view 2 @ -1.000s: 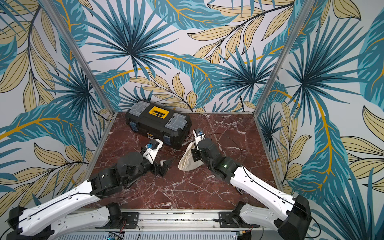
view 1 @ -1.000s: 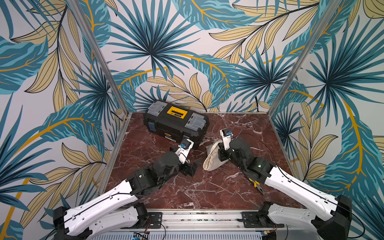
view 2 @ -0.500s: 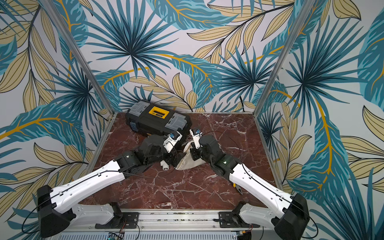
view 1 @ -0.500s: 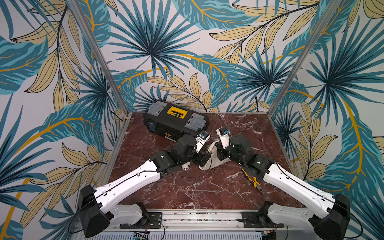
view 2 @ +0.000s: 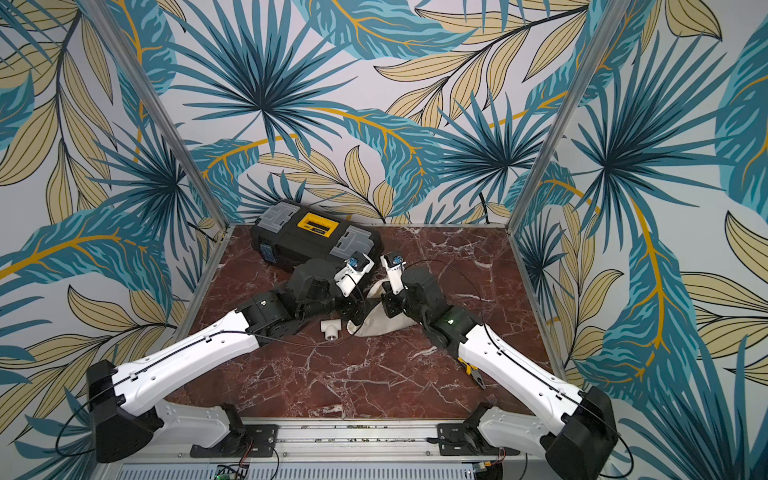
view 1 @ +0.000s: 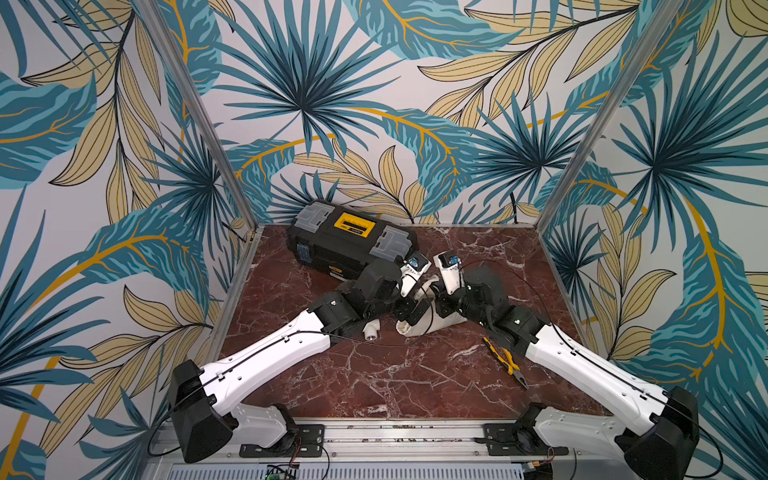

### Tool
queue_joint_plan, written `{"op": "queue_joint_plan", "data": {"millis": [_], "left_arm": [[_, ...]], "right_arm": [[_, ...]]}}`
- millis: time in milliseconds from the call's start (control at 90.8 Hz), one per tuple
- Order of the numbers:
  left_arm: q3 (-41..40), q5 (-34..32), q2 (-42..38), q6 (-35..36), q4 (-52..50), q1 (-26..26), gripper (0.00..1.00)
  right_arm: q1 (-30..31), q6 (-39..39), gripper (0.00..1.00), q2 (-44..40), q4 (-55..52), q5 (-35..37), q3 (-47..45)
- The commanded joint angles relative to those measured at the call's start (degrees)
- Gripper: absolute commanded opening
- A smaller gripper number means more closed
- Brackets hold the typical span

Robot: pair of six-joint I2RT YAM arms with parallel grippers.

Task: Close the soil bag
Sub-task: Adjust the soil bag at the center of the board.

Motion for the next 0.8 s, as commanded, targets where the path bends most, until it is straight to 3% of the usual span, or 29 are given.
{"op": "queue_joint_plan", "data": {"millis": [0, 386, 617, 793], "left_arm": [[3.12, -2.97, 2.79, 2.06, -2.63, 0.12, 1.0], [7.13, -10.01, 5.4, 3.76, -6.35, 1.71, 0.96], [8.54, -8.11, 5.33, 3.02, -4.82, 3.42, 0.9], [11.04, -6.06, 8.11, 3.22, -6.28, 4.38, 0.52]], "right_arm": [[-0.51, -0.29, 0.0, -0.48, 2.46, -1.68, 0.26], [-1.93, 0.22, 0.0, -0.51, 2.39, -2.89, 0.09], [-1.93, 1.13, 0.0, -0.08, 2.64, -4.36, -0.63], [-1.91, 1.32, 0.0, -0.64, 1.9, -3.34, -0.56]]}}
